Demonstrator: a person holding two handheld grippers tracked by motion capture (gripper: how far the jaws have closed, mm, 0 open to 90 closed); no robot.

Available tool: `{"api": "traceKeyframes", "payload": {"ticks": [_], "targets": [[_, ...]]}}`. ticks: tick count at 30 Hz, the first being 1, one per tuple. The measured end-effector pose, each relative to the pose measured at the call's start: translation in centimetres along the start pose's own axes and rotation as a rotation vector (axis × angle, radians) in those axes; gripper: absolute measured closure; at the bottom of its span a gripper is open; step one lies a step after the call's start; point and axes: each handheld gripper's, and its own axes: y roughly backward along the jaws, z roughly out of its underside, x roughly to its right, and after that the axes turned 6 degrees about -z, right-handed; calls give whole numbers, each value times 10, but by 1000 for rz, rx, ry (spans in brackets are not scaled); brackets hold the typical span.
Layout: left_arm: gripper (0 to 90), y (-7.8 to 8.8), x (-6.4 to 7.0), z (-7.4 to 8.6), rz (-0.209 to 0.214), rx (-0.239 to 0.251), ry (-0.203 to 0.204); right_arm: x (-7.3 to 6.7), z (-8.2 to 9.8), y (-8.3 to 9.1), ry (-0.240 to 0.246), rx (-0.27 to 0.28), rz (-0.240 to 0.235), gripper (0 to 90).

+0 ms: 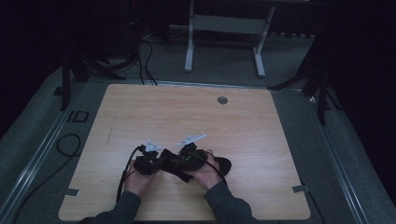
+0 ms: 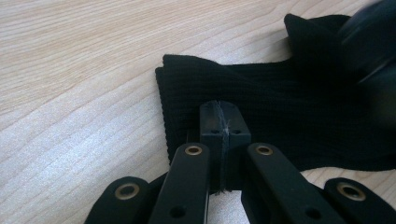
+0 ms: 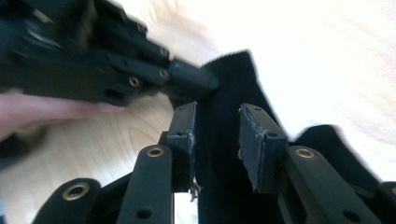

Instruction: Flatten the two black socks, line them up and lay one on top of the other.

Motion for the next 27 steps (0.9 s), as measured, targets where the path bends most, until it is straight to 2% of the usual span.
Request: {"api": "traceKeyframes", "payload": {"ticks": [2,6,10,13,15,19,24,27], "targets": [[900,0,0,0,4,2,8,3,0,13,-2,27,9,655],[900,-1,-2,1,21,5,15,17,5,34,-12,53,76,656],[900,-1,-2,1,25,5,21,35,15,50,-55,62,136,661],[900,-1,-2,1,19,2,16,48,27,56,-113,61,167,662],[900,-1,0,1,10,2,7,54,37,55,-138,46,192,663],[900,-1,1,1,4,3,0,61,55,49,-184,17,182,665],[900,-2,1,1,4,4,1,60,63,38,-183,-14,158,663],[900,-1,0,1,9,1,1,63,64,33,-187,-30,163,768]]}}
